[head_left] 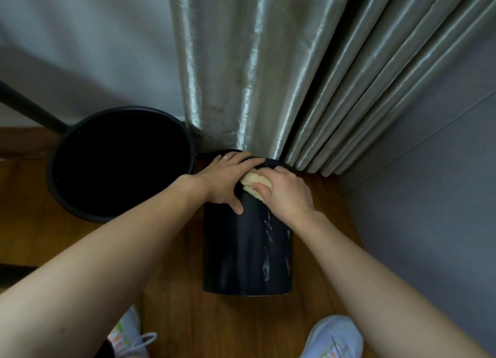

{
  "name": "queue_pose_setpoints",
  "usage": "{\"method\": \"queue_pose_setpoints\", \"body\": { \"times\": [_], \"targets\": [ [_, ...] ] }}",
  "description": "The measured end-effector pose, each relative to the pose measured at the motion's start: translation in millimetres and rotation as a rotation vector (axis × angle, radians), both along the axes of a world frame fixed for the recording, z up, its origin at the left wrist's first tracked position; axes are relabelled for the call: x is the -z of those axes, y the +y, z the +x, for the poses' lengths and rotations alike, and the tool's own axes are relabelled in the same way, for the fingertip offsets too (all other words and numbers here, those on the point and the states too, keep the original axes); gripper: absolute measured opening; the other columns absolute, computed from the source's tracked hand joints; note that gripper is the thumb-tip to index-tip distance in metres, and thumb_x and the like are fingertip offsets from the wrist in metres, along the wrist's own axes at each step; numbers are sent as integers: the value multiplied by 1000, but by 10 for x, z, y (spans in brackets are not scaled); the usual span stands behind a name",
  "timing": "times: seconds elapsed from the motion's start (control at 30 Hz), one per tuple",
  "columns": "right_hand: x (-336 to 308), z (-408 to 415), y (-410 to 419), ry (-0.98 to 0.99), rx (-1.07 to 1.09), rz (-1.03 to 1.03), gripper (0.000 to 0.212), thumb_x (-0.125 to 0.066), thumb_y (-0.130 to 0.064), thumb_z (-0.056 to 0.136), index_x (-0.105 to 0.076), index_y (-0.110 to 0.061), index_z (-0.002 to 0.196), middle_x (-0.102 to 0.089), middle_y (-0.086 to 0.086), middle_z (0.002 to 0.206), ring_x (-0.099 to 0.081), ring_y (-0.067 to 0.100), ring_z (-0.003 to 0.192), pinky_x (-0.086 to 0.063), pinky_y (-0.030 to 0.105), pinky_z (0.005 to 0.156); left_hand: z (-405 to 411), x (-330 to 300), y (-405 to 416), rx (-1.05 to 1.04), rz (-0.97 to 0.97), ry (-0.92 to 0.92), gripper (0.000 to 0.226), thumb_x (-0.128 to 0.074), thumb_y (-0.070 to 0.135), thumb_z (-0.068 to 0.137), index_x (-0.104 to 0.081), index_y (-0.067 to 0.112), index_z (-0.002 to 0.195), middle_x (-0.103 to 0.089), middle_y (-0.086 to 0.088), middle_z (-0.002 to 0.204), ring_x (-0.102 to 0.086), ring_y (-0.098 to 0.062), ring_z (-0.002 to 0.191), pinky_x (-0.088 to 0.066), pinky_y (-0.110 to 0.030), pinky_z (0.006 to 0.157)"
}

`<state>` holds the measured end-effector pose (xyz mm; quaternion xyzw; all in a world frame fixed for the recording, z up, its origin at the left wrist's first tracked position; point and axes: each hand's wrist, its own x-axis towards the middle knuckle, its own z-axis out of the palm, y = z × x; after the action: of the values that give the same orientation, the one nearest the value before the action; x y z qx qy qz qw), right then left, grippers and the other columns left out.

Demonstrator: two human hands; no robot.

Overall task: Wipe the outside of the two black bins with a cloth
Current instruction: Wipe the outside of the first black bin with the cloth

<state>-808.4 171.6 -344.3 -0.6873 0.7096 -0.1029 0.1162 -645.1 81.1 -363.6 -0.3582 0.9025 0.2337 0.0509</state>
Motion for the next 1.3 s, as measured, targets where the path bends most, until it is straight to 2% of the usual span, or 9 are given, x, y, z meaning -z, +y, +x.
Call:
{"method": "queue_pose_setpoints", "body": {
  "times": [0.17,0.33,0.43,0.53,0.6,0.7,0.97,1.2,1.3],
  "targets": [
    [41,-385,-19,-6,135,-9,36,-53,-44,96,-59,-31,129,-61,3,118,-58,27,107,-48,37,84,18,-68,29,-2,20,11,130,-90,41,54,-5,41,152,-7,0,160,-4,-27,147,-10,-57,117],
    [33,-282,6,-91,24,4,35,-57,-45,94,-61,-32,126,-60,-1,108,-58,24,100,-48,38,80,34,-56,20,-11,27,7,131,-91,42,53,-5,41,152,-7,-1,161,-4,-26,148,-11,-57,118],
    [45,-235,150,-57,-91,21,34,-57,-44,94,-61,-32,125,-57,-4,104,-58,22,95,-47,35,73,15,-54,14,-9,28,6,132,-91,42,52,-6,41,152,-8,-1,161,-4,-26,148,-11,-57,117],
    [26,-290,203,18,-185,73,34,-54,-45,95,-58,-34,127,-56,-6,107,-58,22,97,-47,34,73,-4,-48,13,-10,37,15,131,-91,42,51,-8,41,152,-9,0,160,-5,-26,148,-11,-57,117],
    [14,-340,91,48,-107,62,34,-52,-45,97,-56,-34,128,-55,-3,109,-57,24,100,-47,36,76,-24,-52,16,-8,38,23,131,-91,42,50,-9,41,151,-11,-1,159,-7,-26,147,-11,-57,117],
    [33,-351,-61,-23,41,16,34,-52,-43,97,-57,-33,129,-58,0,114,-57,25,104,-47,38,82,-26,-76,24,-12,36,32,130,-92,40,49,-11,40,151,-15,0,157,-11,-26,146,-13,-56,117],
    [221,-335,466,-182,-173,51,30,-60,-44,91,-63,-33,120,-56,-10,99,-58,16,88,-48,36,71,82,-112,21,-13,56,68,129,-93,36,49,-15,35,151,-18,0,156,-13,-24,145,-13,-51,118],
    [207,-207,271,-152,-22,-19,33,-58,-45,93,-61,-33,124,-59,-4,107,-58,21,95,-48,34,75,-2,-127,32,-53,64,51,126,-92,41,42,-19,38,145,-25,5,151,-20,-23,141,-20,-57,114],
    [224,-201,332,-184,-6,-38,33,-59,-43,94,-61,-31,124,-58,-3,104,-58,21,93,-47,33,73,-93,-169,104,-65,60,34,123,-91,42,46,-18,40,145,-22,6,151,-16,-25,141,-15,-63,113]
  ]
}}
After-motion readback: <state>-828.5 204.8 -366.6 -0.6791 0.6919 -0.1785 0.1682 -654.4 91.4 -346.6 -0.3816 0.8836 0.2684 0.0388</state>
